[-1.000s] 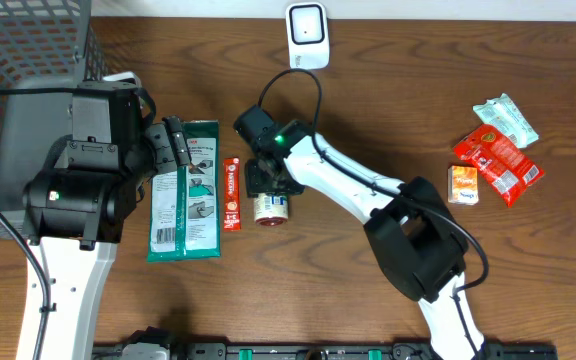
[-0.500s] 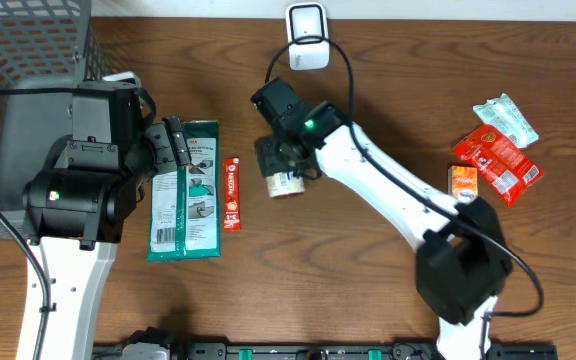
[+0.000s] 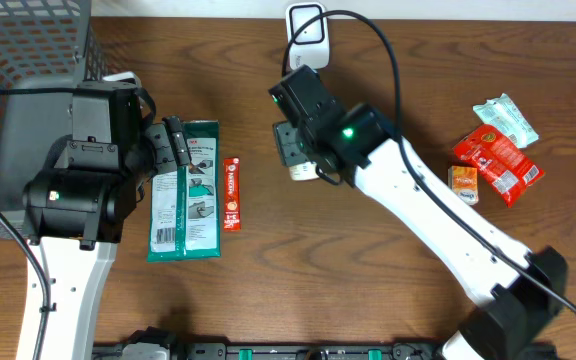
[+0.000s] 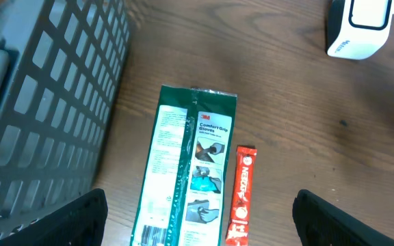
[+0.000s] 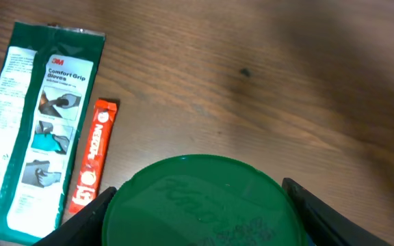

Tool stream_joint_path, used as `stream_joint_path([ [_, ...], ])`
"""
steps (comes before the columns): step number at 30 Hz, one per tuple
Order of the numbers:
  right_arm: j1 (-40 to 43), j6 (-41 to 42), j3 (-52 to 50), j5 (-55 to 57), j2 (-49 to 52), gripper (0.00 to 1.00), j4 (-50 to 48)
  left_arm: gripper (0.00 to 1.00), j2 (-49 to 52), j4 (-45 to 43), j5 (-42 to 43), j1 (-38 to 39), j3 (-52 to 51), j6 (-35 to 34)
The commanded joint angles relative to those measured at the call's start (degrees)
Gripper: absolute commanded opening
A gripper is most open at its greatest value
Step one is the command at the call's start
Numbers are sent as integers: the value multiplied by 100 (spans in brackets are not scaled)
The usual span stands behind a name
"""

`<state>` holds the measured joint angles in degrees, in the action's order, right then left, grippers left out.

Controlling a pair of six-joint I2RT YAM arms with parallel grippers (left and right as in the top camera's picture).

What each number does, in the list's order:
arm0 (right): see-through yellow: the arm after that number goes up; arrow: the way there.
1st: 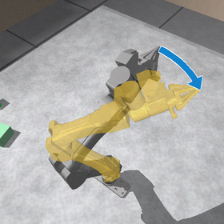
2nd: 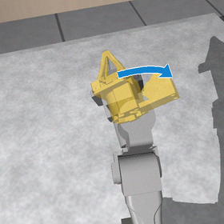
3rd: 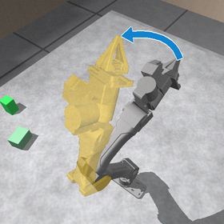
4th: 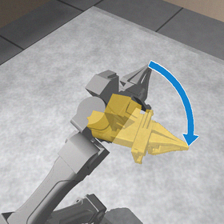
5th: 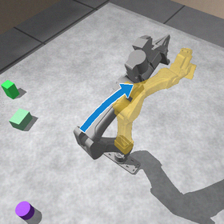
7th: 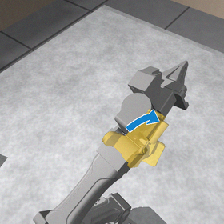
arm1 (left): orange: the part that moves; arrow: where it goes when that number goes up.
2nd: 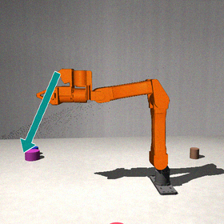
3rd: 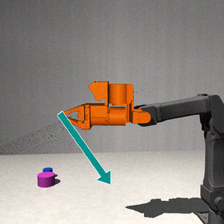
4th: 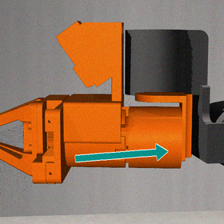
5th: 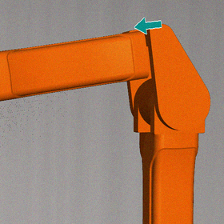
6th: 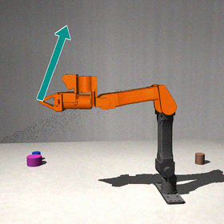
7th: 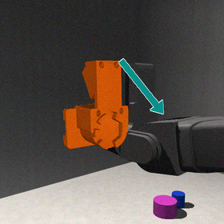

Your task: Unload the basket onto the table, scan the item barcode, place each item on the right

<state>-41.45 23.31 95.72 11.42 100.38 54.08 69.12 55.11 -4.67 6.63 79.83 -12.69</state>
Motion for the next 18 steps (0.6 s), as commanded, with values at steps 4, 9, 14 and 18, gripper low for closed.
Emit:
stream_joint_path([
  [4,-411,-22,-1469,966,-1526,53,-645,87,11,-4,-52,-13,26,-52],
  [9,-470,-52,-3689,977,-2721,51,-2924,87,11,-4,-52,-13,26,-52],
  [14,-466,-330,-5386,1250,-2785,40,-5779,87,11,-4,-52,-13,26,-50],
  [18,-461,-743,-5976,1386,-2205,31,-7676,87,11,-4,-55,-13,26,-50],
])
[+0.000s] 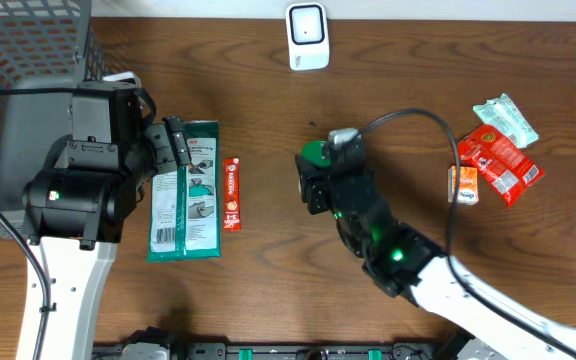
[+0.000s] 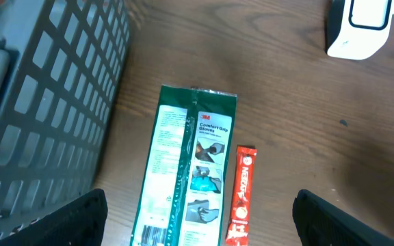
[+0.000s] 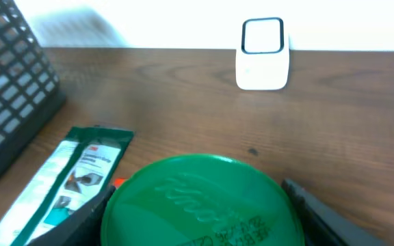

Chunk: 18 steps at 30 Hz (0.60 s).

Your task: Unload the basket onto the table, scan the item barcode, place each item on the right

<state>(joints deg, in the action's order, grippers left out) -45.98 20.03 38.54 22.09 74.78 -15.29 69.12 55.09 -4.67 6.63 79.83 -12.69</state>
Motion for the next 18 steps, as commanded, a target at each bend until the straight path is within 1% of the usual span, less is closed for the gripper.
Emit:
stream_joint_path([
  [1,-9,-490,-289,319,584,28,-1067,87,11,-2,-52,-13,26,-52],
  [4,-9,-636,-286,315,1261,24,-1919,87,11,-2,-55,-13,26,-50],
  [8,2,-1069,-286,319,2116,24,-3169,87,11,-2,-52,-13,26,-50],
  [10,46,-1156,-286,317,2487,25,-3764,87,11,-2,-52,-13,26,-50],
  [13,94,-1152,-286,315,2911,25,-4277,87,11,-2,-52,-13,26,-52],
  [18,101,-1154,-238,313,3436,25,-4577,87,11,-2,-52,-13,26,-52],
])
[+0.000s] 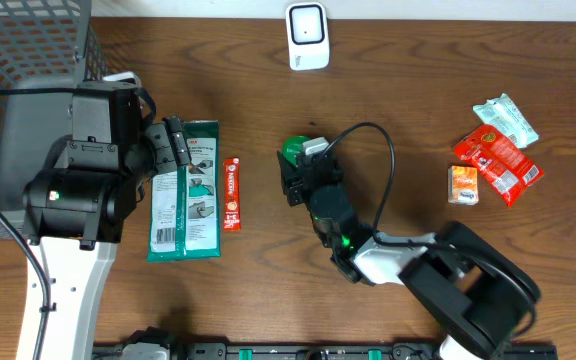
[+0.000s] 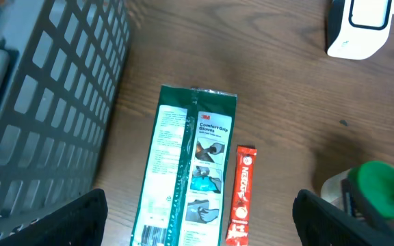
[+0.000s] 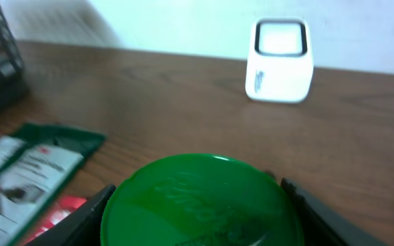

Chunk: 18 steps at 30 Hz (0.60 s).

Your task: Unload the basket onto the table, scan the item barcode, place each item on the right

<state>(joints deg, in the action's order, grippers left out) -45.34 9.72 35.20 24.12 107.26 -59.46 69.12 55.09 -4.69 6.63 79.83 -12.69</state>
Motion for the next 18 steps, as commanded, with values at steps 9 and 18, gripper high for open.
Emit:
stream_joint_path([
  [9,68,-122,164,107,350,30,-127,87,11,-2,-50,-13,26,-50],
  [18,63,-122,164,107,350,62,-120,87,11,-2,-50,-13,26,-50],
])
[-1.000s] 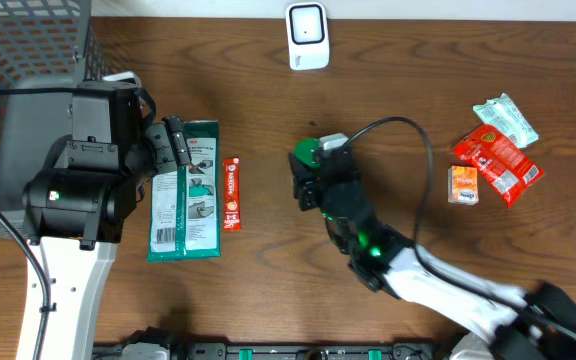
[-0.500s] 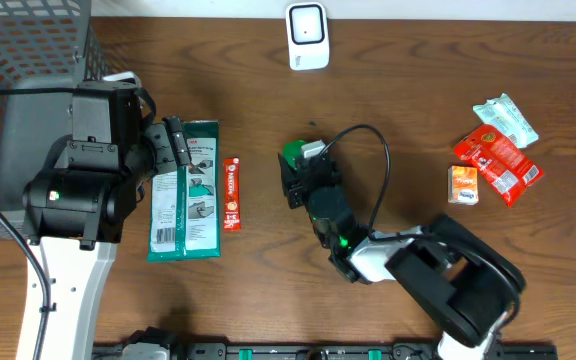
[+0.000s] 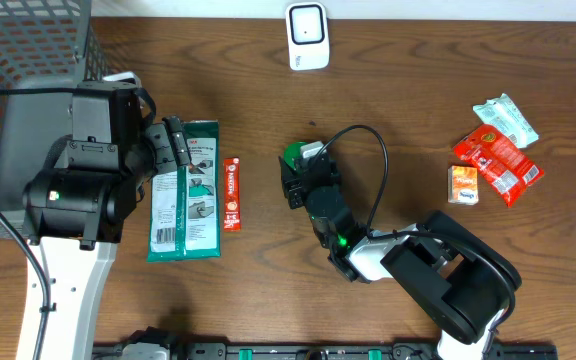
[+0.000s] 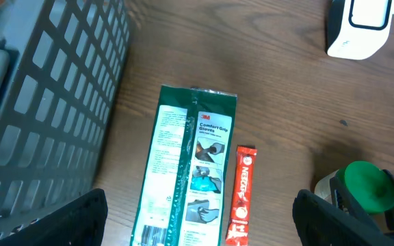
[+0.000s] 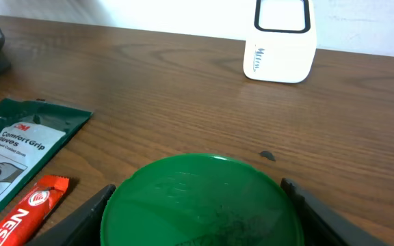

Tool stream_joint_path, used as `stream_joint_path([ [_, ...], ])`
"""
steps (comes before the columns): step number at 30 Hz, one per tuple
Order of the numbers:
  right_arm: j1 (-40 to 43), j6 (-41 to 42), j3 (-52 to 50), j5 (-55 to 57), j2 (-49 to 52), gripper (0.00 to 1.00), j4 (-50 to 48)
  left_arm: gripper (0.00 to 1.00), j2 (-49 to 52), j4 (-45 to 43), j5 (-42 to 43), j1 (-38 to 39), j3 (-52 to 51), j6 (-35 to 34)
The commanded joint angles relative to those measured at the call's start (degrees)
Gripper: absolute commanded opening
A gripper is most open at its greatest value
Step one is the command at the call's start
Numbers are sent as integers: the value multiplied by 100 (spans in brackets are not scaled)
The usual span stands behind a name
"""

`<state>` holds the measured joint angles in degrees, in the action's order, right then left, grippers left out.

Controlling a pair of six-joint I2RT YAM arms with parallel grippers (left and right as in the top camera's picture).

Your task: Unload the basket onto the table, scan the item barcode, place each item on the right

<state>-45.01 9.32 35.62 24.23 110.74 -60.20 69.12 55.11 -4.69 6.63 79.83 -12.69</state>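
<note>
My right gripper (image 5: 198,205) is shut on a white bottle with a green lid (image 5: 198,201), a finger on each side of the lid. The bottle (image 3: 295,153) sits at the table's middle and shows at the lower right of the left wrist view, green lid (image 4: 369,186) up. The white barcode scanner (image 3: 307,37) stands at the back edge, beyond the bottle (image 5: 280,39). My left gripper (image 4: 200,219) hangs open over a green glove packet (image 4: 190,171) and a red stick sachet (image 4: 242,195), holding nothing.
A grey mesh basket (image 3: 28,50) fills the left side. At the right lie a red snack packet (image 3: 496,160), a small orange box (image 3: 463,185) and a pale green packet (image 3: 505,118). The right arm's black cable (image 3: 373,140) loops over the middle.
The right wrist view now looks lower: more of the glove packet and red sachet shows and the scanner sits higher. The bottle has shifted slightly in the left wrist view. The left arm is unmoved.
First my right gripper held the green-lidded bottle at the back, close under the scanner. Then it was at the table's middle, then a little further left near the red sachet, where it stays. The left gripper stayed open over the glove packet throughout.
</note>
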Motion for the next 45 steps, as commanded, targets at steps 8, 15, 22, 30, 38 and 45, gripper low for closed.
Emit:
stream_joint_path([
  [8,28,-81,118,96,2,99,-33,87,11,-4,-50,-13,26,-52],
  [15,37,-85,118,98,-149,99,-35,87,11,-4,-50,-13,26,-50],
  [22,37,-76,192,96,-1497,99,1381,87,11,-4,-50,-13,26,-52],
  [30,564,1346,2162,-879,-2846,99,6878,87,11,-4,-50,-13,26,-50],
  [38,1305,1801,4524,-2699,-2350,99,10502,87,11,-4,-50,-13,26,-50],
  [45,1154,1958,4741,-2973,-1672,99,10904,87,11,-4,-50,-13,26,-50],
])
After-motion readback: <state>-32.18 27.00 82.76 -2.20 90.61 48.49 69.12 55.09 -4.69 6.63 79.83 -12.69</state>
